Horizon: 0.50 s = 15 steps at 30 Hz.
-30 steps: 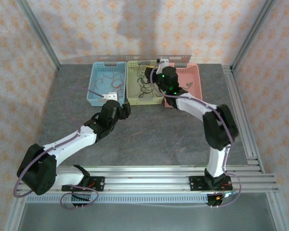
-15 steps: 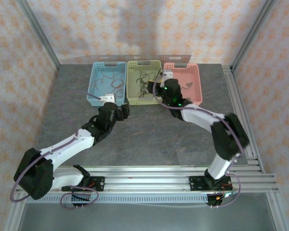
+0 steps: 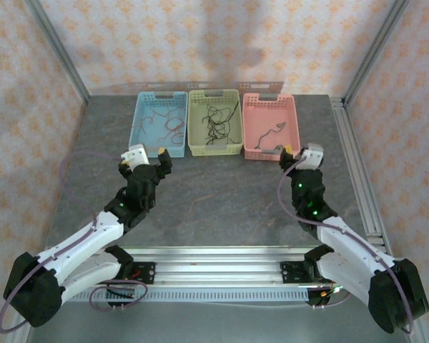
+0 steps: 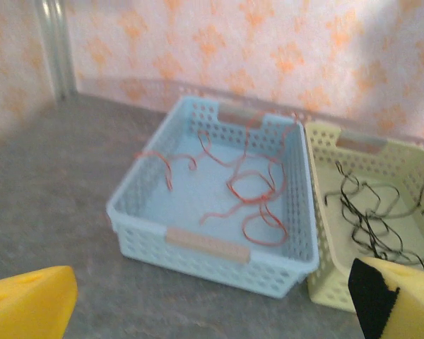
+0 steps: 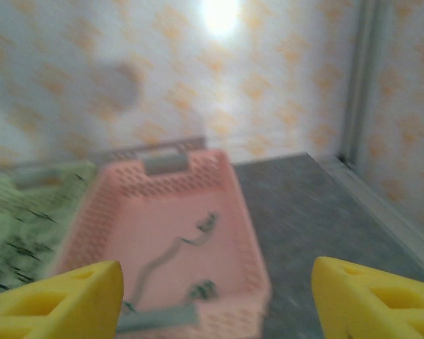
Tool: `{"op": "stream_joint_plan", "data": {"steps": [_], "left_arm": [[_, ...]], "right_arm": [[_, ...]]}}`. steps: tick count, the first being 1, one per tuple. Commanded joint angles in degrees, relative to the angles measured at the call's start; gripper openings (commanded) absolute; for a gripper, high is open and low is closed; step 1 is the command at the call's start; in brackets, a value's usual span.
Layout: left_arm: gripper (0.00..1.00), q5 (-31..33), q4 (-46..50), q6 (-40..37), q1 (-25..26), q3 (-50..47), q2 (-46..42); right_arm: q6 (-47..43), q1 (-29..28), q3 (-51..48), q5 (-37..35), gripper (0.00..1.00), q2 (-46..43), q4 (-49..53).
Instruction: Untangle the cables
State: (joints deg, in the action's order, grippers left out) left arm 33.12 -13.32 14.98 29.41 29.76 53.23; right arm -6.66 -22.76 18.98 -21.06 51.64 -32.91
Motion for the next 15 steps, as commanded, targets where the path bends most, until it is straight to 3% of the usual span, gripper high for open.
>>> {"op": "stream_joint_plan", "data": {"steps": [1, 3, 9, 15], "left_arm": [[1.00, 3.57, -4.87, -9.50, -4.65, -3.31, -1.46], [1.00, -0.61, -4.67, -7.03, -10.39, -5.55, -1.14], [0.98, -4.43, -15.16, -7.08, -18.65, -12.53, 2.84], [0.95, -6.74, -21.18, -10.11, -20.34, -10.95, 13.16]], "right_arm": [[-4.25, 2.23, -3.86, -6.77, 0.71, -0.03, -8.46], [-4.16, 4.80, -6.52, -6.10, 0.71, 0.89, -11.39], [-2.24, 9.55, -9.23, -3.22, 0.70, 9.01, -18.27], [-1.47, 11.16, -12.33, -3.64, 0.70, 31.24, -45.17]]}}
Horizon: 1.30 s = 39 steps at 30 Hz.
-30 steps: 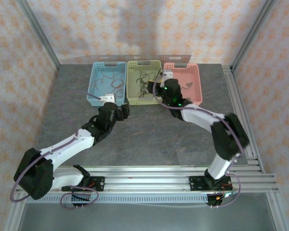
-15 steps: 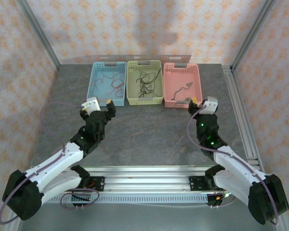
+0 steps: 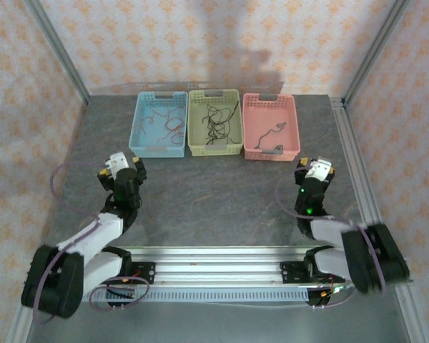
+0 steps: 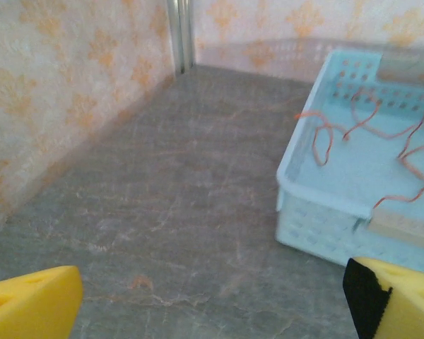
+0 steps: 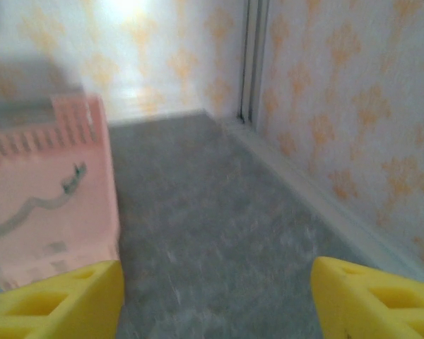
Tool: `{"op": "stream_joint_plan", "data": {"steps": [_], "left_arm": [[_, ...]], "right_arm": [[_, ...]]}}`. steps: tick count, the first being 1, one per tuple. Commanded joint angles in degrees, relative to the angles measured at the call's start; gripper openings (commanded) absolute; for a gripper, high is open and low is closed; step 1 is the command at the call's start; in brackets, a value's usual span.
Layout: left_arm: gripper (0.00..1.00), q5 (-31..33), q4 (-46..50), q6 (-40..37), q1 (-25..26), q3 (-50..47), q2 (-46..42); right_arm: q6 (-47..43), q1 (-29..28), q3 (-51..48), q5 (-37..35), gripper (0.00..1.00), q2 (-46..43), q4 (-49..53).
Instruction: Untangle the cables
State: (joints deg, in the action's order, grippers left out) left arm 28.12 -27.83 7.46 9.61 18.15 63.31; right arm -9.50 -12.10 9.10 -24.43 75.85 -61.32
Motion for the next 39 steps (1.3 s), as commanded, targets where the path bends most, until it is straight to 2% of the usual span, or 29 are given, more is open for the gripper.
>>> {"op": "stream_joint_plan", "data": {"steps": [1, 6, 16, 21, 25, 27, 31, 33, 35, 36, 37, 39], "left_arm": [[0.95, -1.85, -6.54, -2.91, -0.70, 1.42, 4.73], [0.94, -2.03, -9.05, -4.33, -0.78, 2.60, 10.14], [0.92, -8.06, -9.67, -7.10, -0.91, 2.67, 10.49], [0.90, -8.51, -12.40, -9.10, -1.00, 3.28, 12.85], [0.90, -13.51, -11.76, -11.47, -1.08, 5.17, 16.26], [0.89, -15.99, -13.17, -13.17, -1.02, 5.93, 18.62], [0.90, -18.08, -11.33, -9.65, -4.34, 7.77, 20.75], [0.90, -21.85, -11.71, -7.93, -6.84, 7.73, 21.65], [0.90, -23.05, -13.16, -8.52, -6.90, 7.22, 22.24], [0.91, -23.53, -13.06, -8.58, -6.89, 7.07, 22.21], [0.98, -23.46, -13.25, -8.55, -6.87, 7.07, 22.27], [1.00, -23.54, -13.25, -8.54, -6.88, 7.07, 22.30]], "right_arm": [[2.11, 0.50, -2.38, -0.82, 0.69, 10.66, -19.22], [1.31, 0.68, -0.94, 1.91, 0.70, 13.18, -19.25], [0.91, 1.67, 0.65, 6.33, 0.70, 16.92, -19.16], [1.06, 2.04, 1.24, 6.74, 0.72, 17.74, -19.16], [0.97, 2.07, 1.57, 6.52, 0.73, 17.60, -18.54], [0.96, 2.01, 2.50, 6.28, 0.74, 17.27, -16.64], [2.42, 2.96, 5.88, 6.63, 0.76, 15.34, -7.98], [3.51, 4.01, 8.37, 7.77, 0.77, 14.39, -1.62], [5.44, 5.68, 11.31, 9.16, 0.80, 14.02, 4.66], [6.32, 6.50, 12.06, 9.75, 0.81, 13.66, 6.71], [6.96, 7.14, 12.53, 10.30, 0.81, 13.75, 7.59], [7.55, 7.69, 12.78, 10.83, 0.83, 13.67, 8.36]]}}
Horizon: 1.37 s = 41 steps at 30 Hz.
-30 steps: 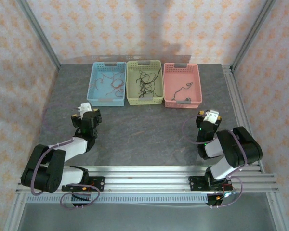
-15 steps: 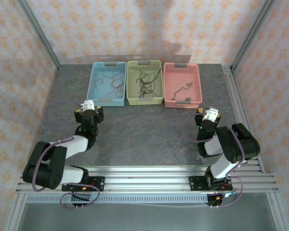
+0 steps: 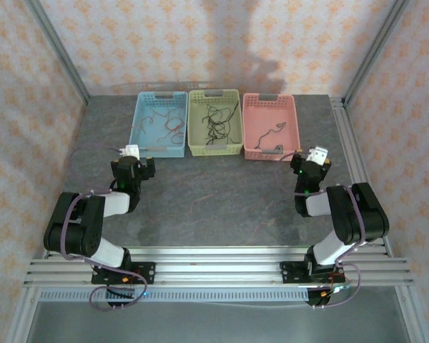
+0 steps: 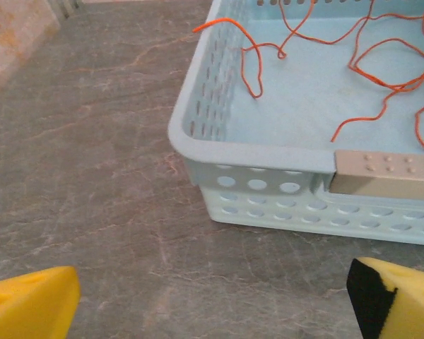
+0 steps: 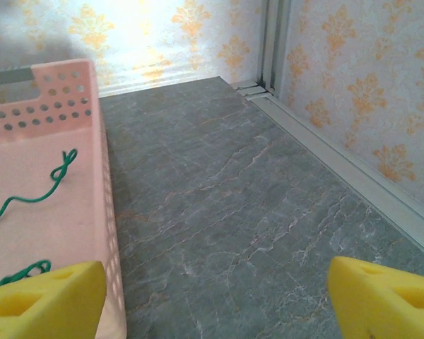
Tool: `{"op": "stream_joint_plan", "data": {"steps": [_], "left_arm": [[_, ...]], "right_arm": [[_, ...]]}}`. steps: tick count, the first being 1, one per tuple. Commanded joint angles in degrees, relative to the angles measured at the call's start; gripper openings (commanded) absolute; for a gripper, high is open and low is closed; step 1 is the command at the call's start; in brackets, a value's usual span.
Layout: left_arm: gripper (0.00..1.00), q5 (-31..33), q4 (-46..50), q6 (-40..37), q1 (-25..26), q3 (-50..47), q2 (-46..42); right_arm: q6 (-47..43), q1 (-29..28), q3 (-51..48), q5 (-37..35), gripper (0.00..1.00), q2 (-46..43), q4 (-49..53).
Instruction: Untangle the cables
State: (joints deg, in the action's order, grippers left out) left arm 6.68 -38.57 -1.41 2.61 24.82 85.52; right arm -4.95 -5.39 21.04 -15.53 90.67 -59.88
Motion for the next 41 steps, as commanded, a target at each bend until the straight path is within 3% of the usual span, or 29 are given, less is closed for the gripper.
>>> {"op": "stream_joint_plan", "data": {"steps": [1, 2, 3, 4, 41], "left_arm": [[1.00, -2.12, -2.53, 0.31, 0.11, 0.41, 0.04], [1.00, -2.18, -2.52, 0.35, 0.11, 0.36, 0.00], [1.00, -2.20, -2.49, 0.33, 0.11, 0.35, 0.00], [1.00, -2.22, -2.51, 0.35, 0.11, 0.39, 0.02], [1.00, -2.19, -2.57, 0.35, 0.03, 0.32, 0.00]], "right_arm": [[3.09, 1.16, 0.85, 2.17, 0.84, -1.15, 7.05], [3.09, 1.20, 0.85, 2.23, 0.85, -1.16, 6.99], [3.08, 1.17, 0.72, 2.17, 0.98, -1.27, 6.80], [3.10, 1.17, 0.61, 2.13, 1.00, -1.31, 6.67], [3.23, 1.21, 0.19, 1.46, 0.99, -1.42, 5.89]]}}
